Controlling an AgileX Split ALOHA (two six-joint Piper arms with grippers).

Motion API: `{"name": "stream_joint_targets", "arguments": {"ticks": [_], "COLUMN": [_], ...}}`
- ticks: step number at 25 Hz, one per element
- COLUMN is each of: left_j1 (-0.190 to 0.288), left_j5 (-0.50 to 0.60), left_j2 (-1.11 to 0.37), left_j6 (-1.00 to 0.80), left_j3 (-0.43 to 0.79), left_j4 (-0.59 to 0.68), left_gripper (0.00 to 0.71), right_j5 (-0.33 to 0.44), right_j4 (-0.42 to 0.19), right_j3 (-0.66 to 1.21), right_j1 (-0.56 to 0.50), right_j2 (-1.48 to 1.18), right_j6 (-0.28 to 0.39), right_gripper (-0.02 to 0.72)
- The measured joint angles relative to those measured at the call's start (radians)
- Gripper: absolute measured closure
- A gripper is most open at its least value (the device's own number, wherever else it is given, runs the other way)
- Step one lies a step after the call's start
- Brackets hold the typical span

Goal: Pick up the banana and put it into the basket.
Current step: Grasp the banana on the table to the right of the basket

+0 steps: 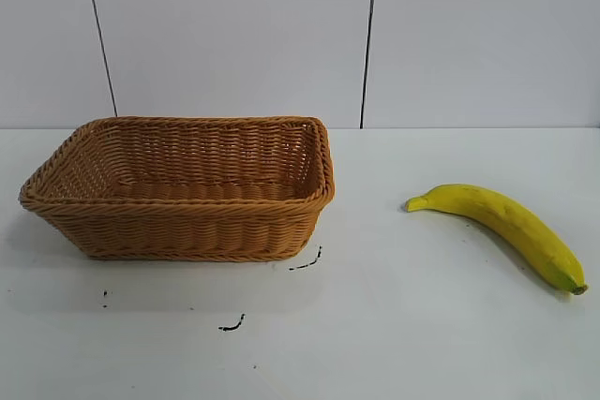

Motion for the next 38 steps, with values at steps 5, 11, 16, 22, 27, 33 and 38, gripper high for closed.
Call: {"name": "stream_joint_targets", "arguments": {"ticks": [5,11,16,22,27,33,38], "left_j1": [0.000,0.000,0.000,0.000,0.000,0.000,0.000], "left_j5": [0.000,0.000,0.000,0.000,0.000,0.000,0.000], "left_j2": [0.000,0.000,0.000,0.000,0.000,0.000,0.000], "left_j6": [0.000,0.000,0.000,0.000,0.000,0.000,0.000], "left_j3": [0.000,0.000,0.000,0.000,0.000,0.000,0.000], "left_j4": [0.000,0.000,0.000,0.000,0.000,0.000,0.000], "left_gripper": [0.015,0.015,0.015,0.015,0.015,0.015,0.015], "right_j5": [0.010,0.028,0.065,0.065,0.083,0.101,0.106], "right_j4": [0.002,0.002,0.002,-0.028,-0.033,-0.014,0.025], "right_j3": [-0.177,-0.368,-0.501,-0.555,-0.556,-0.558,-0.558], "right_j1": [0.000,0.000,0.000,0.000,0.001,0.001,0.008], "right_j2": [0.322,0.632,0.845,0.984,1.000,1.001,1.001], "right_j6": [0.000,-0.015,-0.039,-0.167,-0.302,-0.371,-0.406], "right_gripper": [0.008,0.008,0.008,0.008,0.008,0.008,0.008]}}
